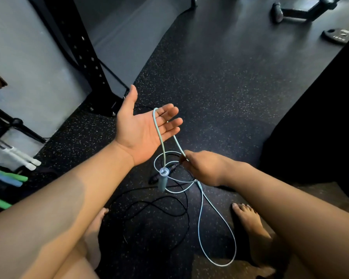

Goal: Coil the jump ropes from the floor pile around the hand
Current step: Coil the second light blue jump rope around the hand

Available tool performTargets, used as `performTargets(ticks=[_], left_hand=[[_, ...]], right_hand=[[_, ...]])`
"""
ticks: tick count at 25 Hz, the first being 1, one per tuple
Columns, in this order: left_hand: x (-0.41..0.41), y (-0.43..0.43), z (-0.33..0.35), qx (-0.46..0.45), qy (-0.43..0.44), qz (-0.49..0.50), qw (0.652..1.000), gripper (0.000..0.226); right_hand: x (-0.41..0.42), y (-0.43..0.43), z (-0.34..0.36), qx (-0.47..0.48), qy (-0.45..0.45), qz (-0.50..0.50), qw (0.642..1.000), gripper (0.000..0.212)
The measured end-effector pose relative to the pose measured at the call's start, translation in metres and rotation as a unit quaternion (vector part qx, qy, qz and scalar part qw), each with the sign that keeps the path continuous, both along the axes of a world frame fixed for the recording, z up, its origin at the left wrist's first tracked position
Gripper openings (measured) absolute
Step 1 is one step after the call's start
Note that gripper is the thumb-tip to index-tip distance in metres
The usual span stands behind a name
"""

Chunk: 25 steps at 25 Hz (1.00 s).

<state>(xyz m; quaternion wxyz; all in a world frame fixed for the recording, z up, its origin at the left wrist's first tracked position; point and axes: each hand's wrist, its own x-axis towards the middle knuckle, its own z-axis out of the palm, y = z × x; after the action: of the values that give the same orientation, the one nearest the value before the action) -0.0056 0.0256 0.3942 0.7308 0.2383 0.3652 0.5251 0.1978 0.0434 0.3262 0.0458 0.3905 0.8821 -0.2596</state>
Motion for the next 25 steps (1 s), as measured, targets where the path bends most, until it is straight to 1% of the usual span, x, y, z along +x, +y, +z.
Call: performTargets(ticks=[3,6,8,10,12,14,16,18,20,22,24,25], left_hand=[[0.000,0.000,-0.005,-0.031,0.055,0.042,0.997,0.098],[-0.003,0.000,-0.009,-0.050,0.075,0.060,0.994,0.105],[-0.004,-0.001,-0.012,-0.061,0.116,0.047,0.990,0.108],[-0.001,-0.002,-0.017,-0.072,0.193,0.007,0.978,0.112],[0.001,-0.005,-0.022,-0.080,0.248,-0.069,0.963,0.117],[0.003,-0.009,-0.025,-0.065,0.273,-0.172,0.944,0.128],[0.006,-0.015,-0.025,-0.040,0.287,-0.255,0.923,0.138],[0.010,-0.020,-0.021,-0.035,0.275,-0.309,0.910,0.133],[0.012,-0.022,-0.013,-0.040,0.231,-0.327,0.915,0.124],[0.011,-0.021,-0.007,-0.030,0.181,-0.315,0.931,0.118],[0.009,-0.020,-0.001,-0.024,0.138,-0.273,0.952,0.115],[0.008,-0.020,0.000,-0.025,0.111,-0.245,0.963,0.114]], right_hand=[[-0.008,-0.014,0.014,0.062,-0.053,0.037,0.996,0.019],[-0.022,-0.028,0.031,0.095,-0.064,0.067,0.991,0.019],[-0.030,-0.032,0.042,0.115,-0.068,0.083,0.988,0.022],[-0.032,-0.028,0.051,0.168,-0.060,0.095,0.979,0.026],[-0.028,-0.019,0.058,0.211,-0.017,0.094,0.973,0.029],[-0.022,-0.006,0.063,0.212,0.042,0.088,0.972,0.028],[-0.014,0.007,0.067,0.168,0.110,0.070,0.977,0.021],[-0.004,0.020,0.067,0.097,0.183,0.048,0.977,0.017],[0.006,0.029,0.063,0.033,0.248,0.025,0.968,0.020],[0.012,0.032,0.056,-0.011,0.293,-0.020,0.956,0.026],[0.014,0.033,0.047,-0.027,0.310,-0.063,0.948,0.032],[0.015,0.033,0.042,-0.032,0.312,-0.077,0.946,0.030]])
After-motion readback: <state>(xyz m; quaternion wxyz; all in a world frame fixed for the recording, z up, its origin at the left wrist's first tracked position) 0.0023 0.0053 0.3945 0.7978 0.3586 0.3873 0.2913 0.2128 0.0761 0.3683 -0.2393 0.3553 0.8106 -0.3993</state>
